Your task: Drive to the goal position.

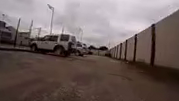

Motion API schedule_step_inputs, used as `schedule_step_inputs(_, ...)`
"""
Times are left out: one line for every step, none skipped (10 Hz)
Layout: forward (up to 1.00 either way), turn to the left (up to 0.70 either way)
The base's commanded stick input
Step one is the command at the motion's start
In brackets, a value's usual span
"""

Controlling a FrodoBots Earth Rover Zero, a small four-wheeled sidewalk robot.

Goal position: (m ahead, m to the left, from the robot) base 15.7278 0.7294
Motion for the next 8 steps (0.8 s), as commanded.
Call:
schedule_step_inputs(0.70,0.00)
schedule_step_inputs(0.70,0.00)
schedule_step_inputs(0.70,0.00)
schedule_step_inputs(0.70,0.00)
schedule_step_inputs(0.70,0.00)
schedule_step_inputs(0.70,0.00)
schedule_step_inputs(0.70,0.00)
schedule_step_inputs(0.70,0.00)
